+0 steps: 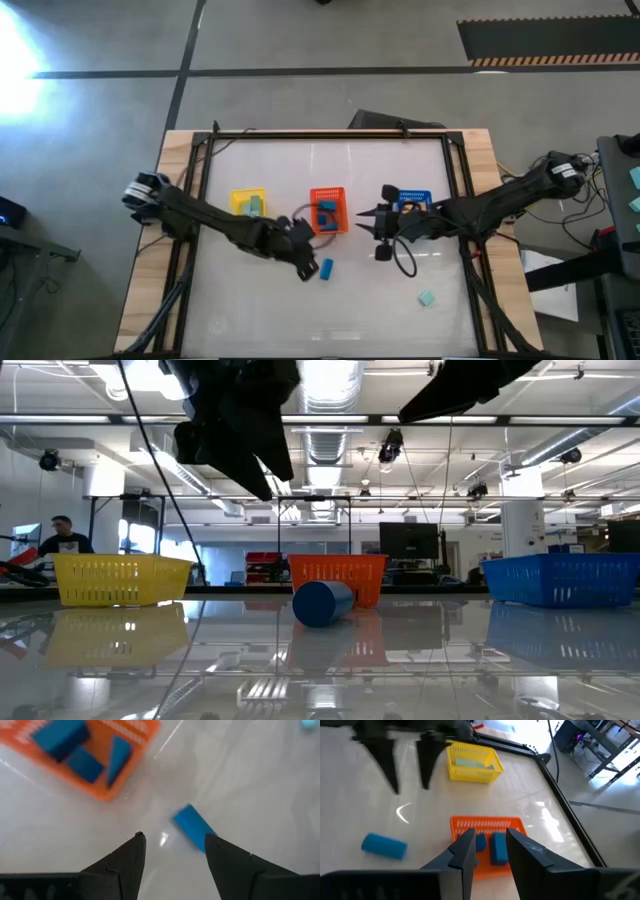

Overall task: Sort & place blocks by color
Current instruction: Put the blue block into the orange bin

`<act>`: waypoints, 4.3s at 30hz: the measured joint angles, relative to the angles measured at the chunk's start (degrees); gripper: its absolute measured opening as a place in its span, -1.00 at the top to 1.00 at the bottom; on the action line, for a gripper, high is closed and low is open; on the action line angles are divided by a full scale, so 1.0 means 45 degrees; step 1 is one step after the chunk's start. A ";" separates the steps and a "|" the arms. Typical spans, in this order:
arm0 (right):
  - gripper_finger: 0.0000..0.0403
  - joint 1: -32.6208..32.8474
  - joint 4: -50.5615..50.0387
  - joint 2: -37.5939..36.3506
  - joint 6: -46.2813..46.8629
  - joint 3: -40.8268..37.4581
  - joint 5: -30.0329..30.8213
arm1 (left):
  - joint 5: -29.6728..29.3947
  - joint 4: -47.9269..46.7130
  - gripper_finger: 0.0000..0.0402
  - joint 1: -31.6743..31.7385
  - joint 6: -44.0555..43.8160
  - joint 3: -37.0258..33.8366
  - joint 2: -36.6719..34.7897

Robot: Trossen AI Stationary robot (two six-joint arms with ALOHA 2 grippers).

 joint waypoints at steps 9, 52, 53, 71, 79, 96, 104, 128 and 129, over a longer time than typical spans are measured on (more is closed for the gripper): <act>0.60 0.0041 -0.1800 -0.1686 0.1293 -0.0337 -0.0879 | -0.1012 0.0603 0.07 -0.1258 0.1630 0.1058 0.2070; 0.68 0.0099 -0.2029 -0.2374 0.2113 -0.0831 -0.0893 | -0.2735 0.3107 0.07 -0.1350 -0.3686 0.1157 0.5223; 0.68 0.0099 -0.2028 -0.2374 0.2113 -0.0831 -0.0893 | -0.2735 0.3110 0.08 -0.1350 -0.3685 0.1153 0.5223; 0.69 0.0099 -0.2080 -0.2374 0.2050 -0.0831 -0.0888 | -0.1176 0.2624 0.42 -0.0943 -0.0619 0.1133 0.4244; 0.69 0.0099 -0.2222 -0.2374 0.2011 -0.0826 -0.0885 | -0.0278 0.2318 0.42 0.0719 0.4821 0.1092 0.2170; 0.69 0.0094 -0.2320 -0.2389 0.1634 -0.0826 -0.0882 | 0.0349 0.3458 0.42 0.5509 1.1322 0.0608 0.1789; 0.69 0.0094 -0.2325 -0.2379 0.1520 -0.0826 -0.0878 | 0.0489 0.3688 0.38 0.5849 1.1670 0.0437 0.1969; 0.68 0.0094 -0.2325 -0.2374 0.1561 -0.0826 -0.0881 | 0.0699 0.4859 0.34 0.5853 1.1338 -0.0440 0.2002; 0.69 0.0094 -0.2325 -0.2374 0.1569 -0.0826 -0.0883 | 0.0704 0.4838 0.34 0.5853 1.1338 -0.0477 0.2002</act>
